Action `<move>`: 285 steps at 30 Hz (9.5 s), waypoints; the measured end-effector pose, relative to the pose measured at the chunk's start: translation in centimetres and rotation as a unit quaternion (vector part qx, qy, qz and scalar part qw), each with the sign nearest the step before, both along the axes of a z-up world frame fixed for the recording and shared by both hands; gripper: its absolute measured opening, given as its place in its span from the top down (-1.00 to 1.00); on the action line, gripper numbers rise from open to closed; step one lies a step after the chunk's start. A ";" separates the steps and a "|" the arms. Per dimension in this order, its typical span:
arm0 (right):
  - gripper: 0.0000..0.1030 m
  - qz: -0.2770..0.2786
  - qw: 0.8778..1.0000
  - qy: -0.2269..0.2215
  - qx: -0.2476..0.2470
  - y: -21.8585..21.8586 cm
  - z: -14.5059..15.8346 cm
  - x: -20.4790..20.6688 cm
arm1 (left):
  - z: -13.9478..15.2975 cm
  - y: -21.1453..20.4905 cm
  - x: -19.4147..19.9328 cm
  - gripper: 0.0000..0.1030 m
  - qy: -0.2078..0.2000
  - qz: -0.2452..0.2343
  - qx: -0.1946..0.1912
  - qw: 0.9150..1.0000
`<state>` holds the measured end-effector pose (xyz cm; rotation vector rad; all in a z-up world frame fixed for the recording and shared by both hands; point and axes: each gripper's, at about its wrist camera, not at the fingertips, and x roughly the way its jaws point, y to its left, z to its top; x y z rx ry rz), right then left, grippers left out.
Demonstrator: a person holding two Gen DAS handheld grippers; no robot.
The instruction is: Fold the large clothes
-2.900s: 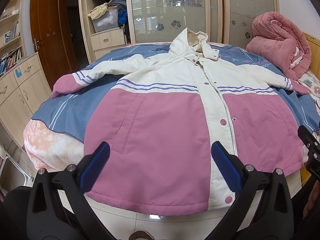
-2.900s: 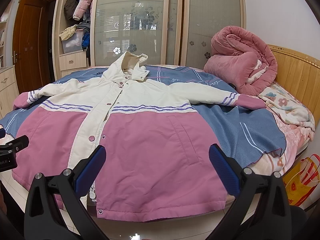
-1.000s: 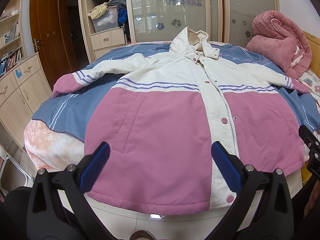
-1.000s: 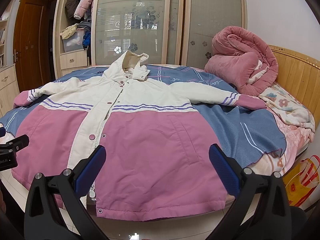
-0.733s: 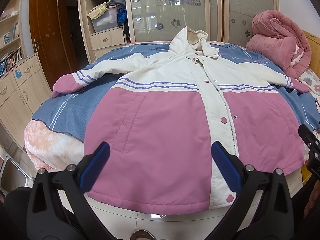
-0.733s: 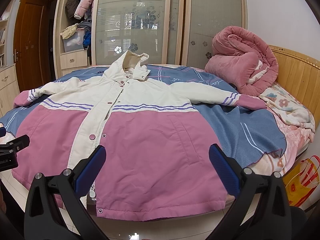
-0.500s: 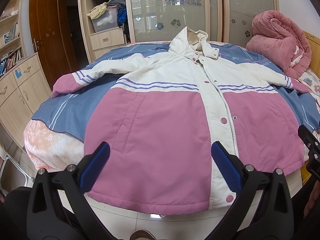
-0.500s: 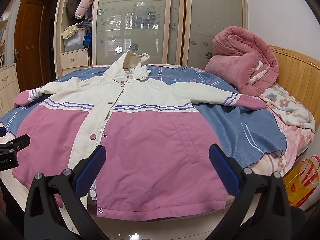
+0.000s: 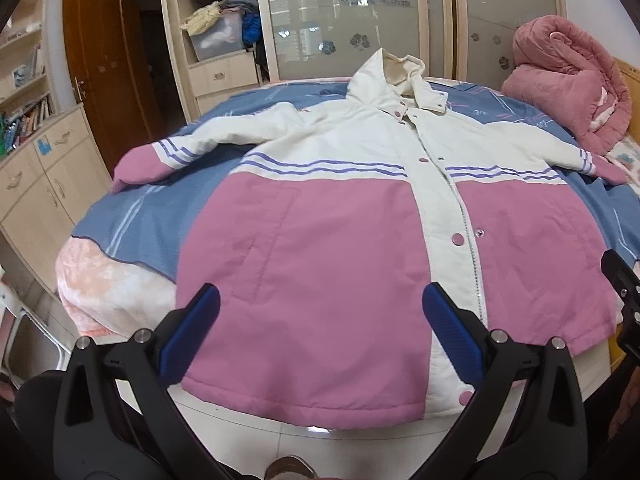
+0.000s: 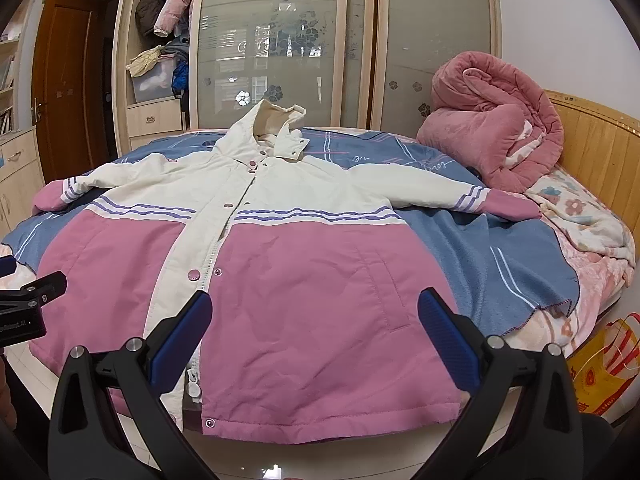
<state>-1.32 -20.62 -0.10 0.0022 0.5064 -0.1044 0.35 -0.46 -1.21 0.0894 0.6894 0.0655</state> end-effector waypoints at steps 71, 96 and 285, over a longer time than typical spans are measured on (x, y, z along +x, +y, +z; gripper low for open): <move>-0.97 0.052 0.993 0.099 0.042 2.4 -4.1 9.2 | 8.9 34.1 29.9 0.86 -0.227 0.180 -0.186 0.939; -0.97 0.076 0.992 0.082 0.050 3.2 -3.2 8.7 | 8.9 9.5 26.8 -0.96 -0.142 -0.044 -0.061 0.987; -0.97 0.071 0.991 -0.034 0.107 -6.3 2.1 5.3 | 2.1 4.0 11.6 -0.96 -0.021 -0.059 -0.053 0.997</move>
